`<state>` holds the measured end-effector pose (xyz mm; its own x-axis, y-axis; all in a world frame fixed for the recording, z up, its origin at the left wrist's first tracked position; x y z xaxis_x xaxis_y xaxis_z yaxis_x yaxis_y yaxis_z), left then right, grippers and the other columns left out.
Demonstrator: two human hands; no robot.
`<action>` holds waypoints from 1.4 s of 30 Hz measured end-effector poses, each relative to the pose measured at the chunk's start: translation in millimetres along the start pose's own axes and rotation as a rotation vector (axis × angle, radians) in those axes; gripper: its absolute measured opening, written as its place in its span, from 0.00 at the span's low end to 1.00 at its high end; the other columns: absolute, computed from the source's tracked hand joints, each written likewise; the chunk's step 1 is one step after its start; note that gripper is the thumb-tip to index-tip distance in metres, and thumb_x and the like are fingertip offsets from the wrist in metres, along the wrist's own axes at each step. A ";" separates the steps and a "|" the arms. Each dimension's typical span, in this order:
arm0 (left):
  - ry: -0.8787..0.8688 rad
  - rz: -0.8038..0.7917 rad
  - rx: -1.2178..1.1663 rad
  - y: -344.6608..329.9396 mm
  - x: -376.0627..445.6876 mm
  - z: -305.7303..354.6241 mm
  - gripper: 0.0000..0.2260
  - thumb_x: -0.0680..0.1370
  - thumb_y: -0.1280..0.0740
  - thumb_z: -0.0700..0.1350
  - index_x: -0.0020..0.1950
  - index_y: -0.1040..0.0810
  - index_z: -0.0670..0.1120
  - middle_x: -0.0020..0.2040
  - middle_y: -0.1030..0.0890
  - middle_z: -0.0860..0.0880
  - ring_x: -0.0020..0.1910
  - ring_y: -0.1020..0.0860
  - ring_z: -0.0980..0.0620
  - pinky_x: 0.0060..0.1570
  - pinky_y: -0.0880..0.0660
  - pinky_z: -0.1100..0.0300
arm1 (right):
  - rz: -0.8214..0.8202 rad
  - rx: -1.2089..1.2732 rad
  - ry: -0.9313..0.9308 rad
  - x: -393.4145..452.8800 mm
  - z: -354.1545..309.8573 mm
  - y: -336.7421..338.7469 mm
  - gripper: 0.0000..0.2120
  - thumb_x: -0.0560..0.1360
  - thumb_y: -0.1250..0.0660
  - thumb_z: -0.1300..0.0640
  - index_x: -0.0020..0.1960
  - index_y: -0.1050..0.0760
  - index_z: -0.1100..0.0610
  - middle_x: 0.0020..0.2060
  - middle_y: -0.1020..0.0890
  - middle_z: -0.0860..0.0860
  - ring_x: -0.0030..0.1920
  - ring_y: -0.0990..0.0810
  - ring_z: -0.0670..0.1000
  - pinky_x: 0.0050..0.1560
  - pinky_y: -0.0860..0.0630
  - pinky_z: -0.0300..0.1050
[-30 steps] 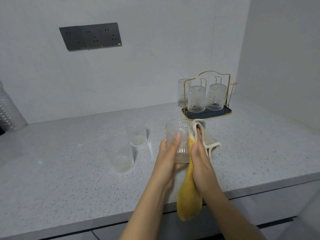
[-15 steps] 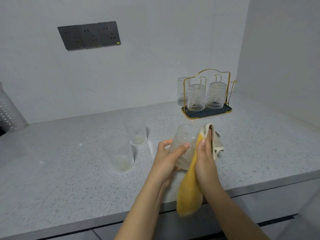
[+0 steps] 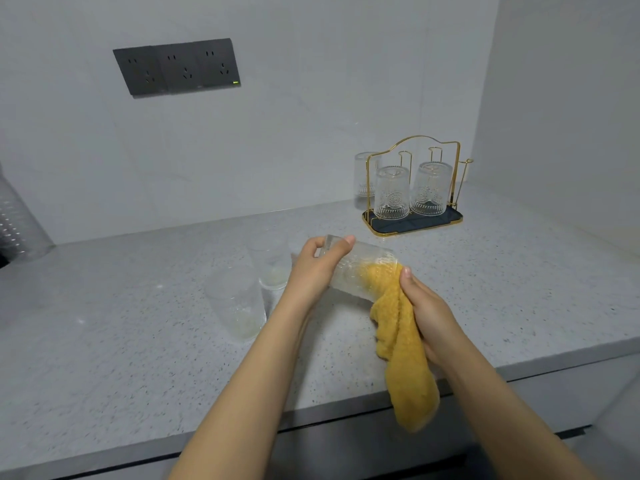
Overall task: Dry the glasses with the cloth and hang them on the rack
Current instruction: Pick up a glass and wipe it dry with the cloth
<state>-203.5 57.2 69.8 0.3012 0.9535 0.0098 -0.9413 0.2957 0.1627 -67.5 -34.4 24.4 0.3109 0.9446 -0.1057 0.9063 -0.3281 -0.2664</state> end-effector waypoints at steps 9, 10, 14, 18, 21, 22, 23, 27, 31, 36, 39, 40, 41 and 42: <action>0.217 -0.258 -0.021 -11.4 13.3 -16.6 0.15 0.76 0.35 0.61 0.37 0.25 0.51 0.31 0.23 0.52 0.28 0.25 0.55 0.34 0.32 0.60 | -0.509 0.000 0.026 6.9 -10.6 -23.8 0.18 0.67 0.31 0.60 0.56 0.25 0.54 0.43 0.15 0.49 0.44 0.16 0.47 0.39 0.23 0.36; 0.225 -0.251 -0.034 -10.9 14.2 -18.2 0.16 0.76 0.35 0.61 0.36 0.25 0.50 0.29 0.23 0.52 0.27 0.26 0.55 0.31 0.32 0.60 | -0.542 -0.007 0.033 8.0 -13.9 -24.3 0.19 0.66 0.33 0.63 0.56 0.25 0.55 0.44 0.15 0.49 0.45 0.16 0.47 0.41 0.23 0.36; 0.242 -0.264 -0.073 -11.4 16.0 -23.9 0.18 0.75 0.35 0.63 0.38 0.24 0.49 0.29 0.22 0.51 0.27 0.25 0.54 0.30 0.31 0.61 | -0.608 -0.091 0.003 15.5 -21.2 -21.9 0.23 0.63 0.32 0.68 0.56 0.25 0.54 0.44 0.15 0.50 0.46 0.17 0.48 0.43 0.23 0.37; 0.330 -0.286 -0.068 -13.2 13.1 -35.6 0.23 0.76 0.38 0.66 0.42 0.22 0.46 0.30 0.21 0.49 0.28 0.23 0.52 0.29 0.27 0.61 | -0.564 -0.235 -0.013 21.8 -18.5 -22.9 0.22 0.67 0.34 0.77 0.54 0.24 0.56 0.46 0.17 0.55 0.45 0.18 0.49 0.47 0.22 0.39; 0.247 -0.365 -0.064 -11.4 10.7 -45.2 0.31 0.72 0.43 0.74 0.50 0.18 0.48 0.41 0.16 0.50 0.38 0.18 0.53 0.39 0.21 0.57 | -0.533 -0.156 -0.096 27.2 -23.2 -18.0 0.18 0.67 0.37 0.77 0.51 0.22 0.59 0.43 0.16 0.55 0.43 0.17 0.50 0.43 0.21 0.38; 0.159 -0.352 -0.067 -9.6 10.6 -46.9 0.33 0.70 0.43 0.75 0.57 0.20 0.51 0.50 0.16 0.50 0.48 0.18 0.54 0.49 0.20 0.55 | -0.538 -0.117 -0.139 28.7 -27.4 -16.8 0.16 0.66 0.36 0.75 0.50 0.22 0.61 0.41 0.15 0.55 0.42 0.16 0.51 0.41 0.21 0.39; 0.042 -0.309 -0.074 -8.4 11.3 -47.6 0.33 0.69 0.42 0.74 0.62 0.23 0.54 0.58 0.19 0.52 0.55 0.20 0.54 0.58 0.23 0.54 | -0.535 -0.082 -0.185 30.7 -31.5 -16.0 0.15 0.65 0.36 0.73 0.50 0.22 0.63 0.40 0.15 0.55 0.40 0.16 0.51 0.40 0.21 0.40; -0.334 -0.093 -0.265 -12.4 4.0 -44.9 0.13 0.74 0.36 0.55 0.54 0.24 0.49 0.47 0.20 0.62 0.43 0.22 0.66 0.41 0.26 0.71 | -0.521 0.044 -0.326 35.0 -36.2 -25.0 0.15 0.65 0.37 0.68 0.51 0.23 0.65 0.42 0.19 0.59 0.38 0.18 0.55 0.40 0.20 0.43; -0.260 0.061 -0.345 -10.2 5.4 -44.4 0.09 0.71 0.37 0.51 0.42 0.21 0.47 0.37 0.20 0.59 0.39 0.22 0.61 0.40 0.27 0.68 | -0.511 -0.126 -0.259 29.9 -37.3 -32.5 0.17 0.62 0.32 0.66 0.51 0.22 0.63 0.42 0.18 0.57 0.39 0.18 0.53 0.45 0.22 0.43; 0.276 -0.127 -0.351 -8.3 16.7 -39.0 0.12 0.77 0.36 0.47 0.36 0.22 0.45 0.33 0.21 0.46 0.34 0.22 0.46 0.35 0.25 0.58 | -0.527 -0.938 0.146 15.3 -30.8 -40.6 0.16 0.68 0.28 0.60 0.53 0.25 0.51 0.41 0.19 0.48 0.44 0.20 0.48 0.43 0.24 0.41; 0.387 -0.251 -0.319 -5.8 18.2 -35.9 0.13 0.78 0.36 0.49 0.37 0.21 0.44 0.29 0.20 0.47 0.27 0.20 0.49 0.27 0.23 0.62 | -0.507 -1.090 0.286 16.4 -26.5 -42.4 0.21 0.68 0.29 0.59 0.58 0.30 0.47 0.43 0.21 0.45 0.43 0.22 0.43 0.46 0.25 0.41; 0.370 -0.282 -0.316 -4.9 19.0 -33.7 0.15 0.79 0.36 0.52 0.39 0.20 0.44 0.30 0.18 0.47 0.28 0.19 0.49 0.27 0.22 0.61 | -0.534 -0.951 0.247 16.9 -28.8 -41.0 0.21 0.69 0.29 0.63 0.56 0.30 0.45 0.41 0.21 0.44 0.41 0.22 0.41 0.45 0.26 0.39; 0.342 -0.310 -0.328 -4.6 17.6 -33.2 0.18 0.79 0.37 0.57 0.42 0.17 0.44 0.34 0.16 0.45 0.31 0.17 0.49 0.28 0.20 0.59 | -0.557 -0.801 0.194 18.6 -33.2 -38.8 0.21 0.69 0.30 0.68 0.54 0.28 0.46 0.41 0.20 0.44 0.41 0.21 0.41 0.46 0.25 0.37; 0.279 -0.321 -0.330 -4.5 16.4 -33.6 0.21 0.79 0.39 0.61 0.45 0.16 0.45 0.40 0.15 0.44 0.35 0.16 0.48 0.30 0.19 0.57 | -0.560 -0.643 0.140 22.4 -38.1 -35.3 0.20 0.68 0.31 0.71 0.51 0.25 0.49 0.41 0.18 0.46 0.42 0.19 0.43 0.46 0.24 0.37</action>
<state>-199.4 73.4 36.1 0.5720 0.7784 -0.2588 -0.8200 0.5344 -0.2051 -81.6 -1.2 67.8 -0.2359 0.9717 0.0097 0.9094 0.2172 0.3548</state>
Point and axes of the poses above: each hand's wrist, its own x-axis towards the middle knuckle, its own y-axis out of the back of the hand, z = x × y, the point moved 3 cm from there along x, towards the middle knuckle
